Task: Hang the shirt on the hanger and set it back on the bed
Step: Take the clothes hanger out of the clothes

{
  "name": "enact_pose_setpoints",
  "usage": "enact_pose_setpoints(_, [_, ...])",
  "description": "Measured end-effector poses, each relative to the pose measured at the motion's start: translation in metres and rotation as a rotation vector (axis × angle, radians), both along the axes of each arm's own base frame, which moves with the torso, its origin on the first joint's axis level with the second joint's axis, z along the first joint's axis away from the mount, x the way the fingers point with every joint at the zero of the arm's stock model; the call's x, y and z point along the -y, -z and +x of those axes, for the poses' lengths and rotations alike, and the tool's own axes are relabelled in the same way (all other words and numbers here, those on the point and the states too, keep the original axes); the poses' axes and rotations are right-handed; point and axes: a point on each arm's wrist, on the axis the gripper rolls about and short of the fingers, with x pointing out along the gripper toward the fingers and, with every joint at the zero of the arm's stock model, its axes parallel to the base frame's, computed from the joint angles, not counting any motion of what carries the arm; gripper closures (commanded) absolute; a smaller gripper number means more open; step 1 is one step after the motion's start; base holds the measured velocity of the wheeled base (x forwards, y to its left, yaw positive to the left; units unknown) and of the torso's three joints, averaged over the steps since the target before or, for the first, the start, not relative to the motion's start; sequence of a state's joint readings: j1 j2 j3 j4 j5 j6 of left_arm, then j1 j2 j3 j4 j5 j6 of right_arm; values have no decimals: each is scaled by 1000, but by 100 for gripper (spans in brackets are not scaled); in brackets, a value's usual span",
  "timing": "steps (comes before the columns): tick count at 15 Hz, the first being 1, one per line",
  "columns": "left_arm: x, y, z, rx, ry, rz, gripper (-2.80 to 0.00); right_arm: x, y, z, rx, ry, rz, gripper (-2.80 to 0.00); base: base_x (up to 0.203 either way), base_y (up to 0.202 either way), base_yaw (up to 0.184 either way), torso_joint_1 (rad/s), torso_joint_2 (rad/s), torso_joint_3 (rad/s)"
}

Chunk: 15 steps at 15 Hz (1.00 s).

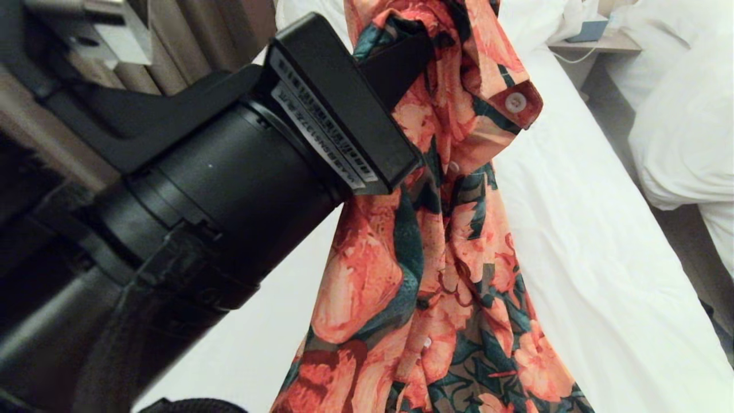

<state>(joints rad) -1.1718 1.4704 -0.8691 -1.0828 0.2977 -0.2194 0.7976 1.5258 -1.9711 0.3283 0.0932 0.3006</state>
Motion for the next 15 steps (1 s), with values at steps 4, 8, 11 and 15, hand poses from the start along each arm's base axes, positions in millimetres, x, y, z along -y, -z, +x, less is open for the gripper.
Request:
enact_pose_setpoints(4, [11, 8, 0, -17, 8, 26, 0, -19, 7, 1, 28, -38, -56, -280, 0, 0, 0, 0, 0, 0])
enact_pose_setpoints(8, [17, 13, 2, -24, 8, 42, 0, -31, 11, -1, 70, -60, -112, -280, 0, 0, 0, 0, 0, 0])
enact_pose_setpoints(11, [19, 16, 4, -28, 7, 50, 0, -38, 16, 4, 120, 31, -183, -280, 0, 0, 0, 0, 0, 0])
enact_pose_setpoints(15, [22, 18, 4, -33, 9, 60, 0, -47, 13, 3, 195, 36, -174, -280, 0, 0, 0, 0, 0, 0])
